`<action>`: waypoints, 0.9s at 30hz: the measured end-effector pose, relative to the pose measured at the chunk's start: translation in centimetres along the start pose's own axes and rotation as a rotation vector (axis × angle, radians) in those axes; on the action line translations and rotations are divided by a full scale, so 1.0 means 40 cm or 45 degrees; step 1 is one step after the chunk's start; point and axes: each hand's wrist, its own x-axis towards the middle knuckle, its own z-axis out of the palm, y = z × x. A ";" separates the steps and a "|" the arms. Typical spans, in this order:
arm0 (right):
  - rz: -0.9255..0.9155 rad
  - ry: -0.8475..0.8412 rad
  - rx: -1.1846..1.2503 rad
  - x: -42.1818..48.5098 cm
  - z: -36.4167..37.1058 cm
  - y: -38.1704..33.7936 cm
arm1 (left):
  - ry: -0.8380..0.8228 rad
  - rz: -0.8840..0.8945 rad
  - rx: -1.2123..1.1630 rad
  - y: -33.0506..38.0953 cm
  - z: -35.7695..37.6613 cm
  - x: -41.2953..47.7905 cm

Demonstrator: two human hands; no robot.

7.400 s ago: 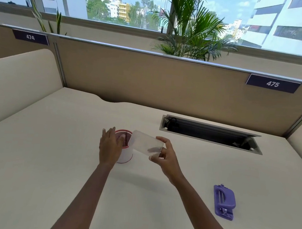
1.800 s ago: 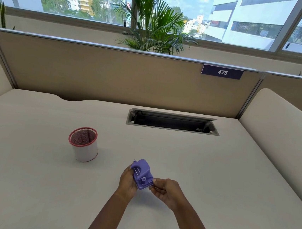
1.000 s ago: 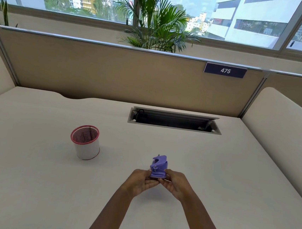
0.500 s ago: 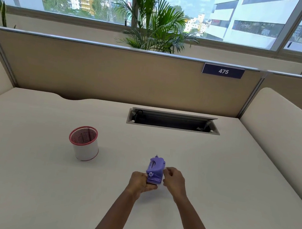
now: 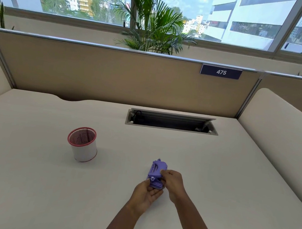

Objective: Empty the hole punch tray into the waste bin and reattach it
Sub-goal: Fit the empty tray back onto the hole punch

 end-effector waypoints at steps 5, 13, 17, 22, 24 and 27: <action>-0.009 0.006 0.006 0.002 -0.002 0.010 | 0.067 0.045 -0.049 -0.015 0.005 0.000; -0.005 -0.035 0.082 0.021 -0.036 -0.004 | 0.136 0.153 0.185 -0.015 0.009 0.012; -0.006 0.049 0.031 0.047 -0.076 -0.010 | 0.306 0.438 0.769 -0.001 0.006 0.025; 0.018 0.226 -0.135 0.088 -0.147 -0.006 | 0.480 0.775 1.449 0.021 -0.019 0.029; 0.019 0.282 -0.186 0.103 -0.170 -0.002 | 0.494 0.807 1.523 0.026 -0.031 0.033; 0.026 0.331 -0.226 0.121 -0.196 0.006 | 0.495 0.833 1.724 0.028 -0.049 0.043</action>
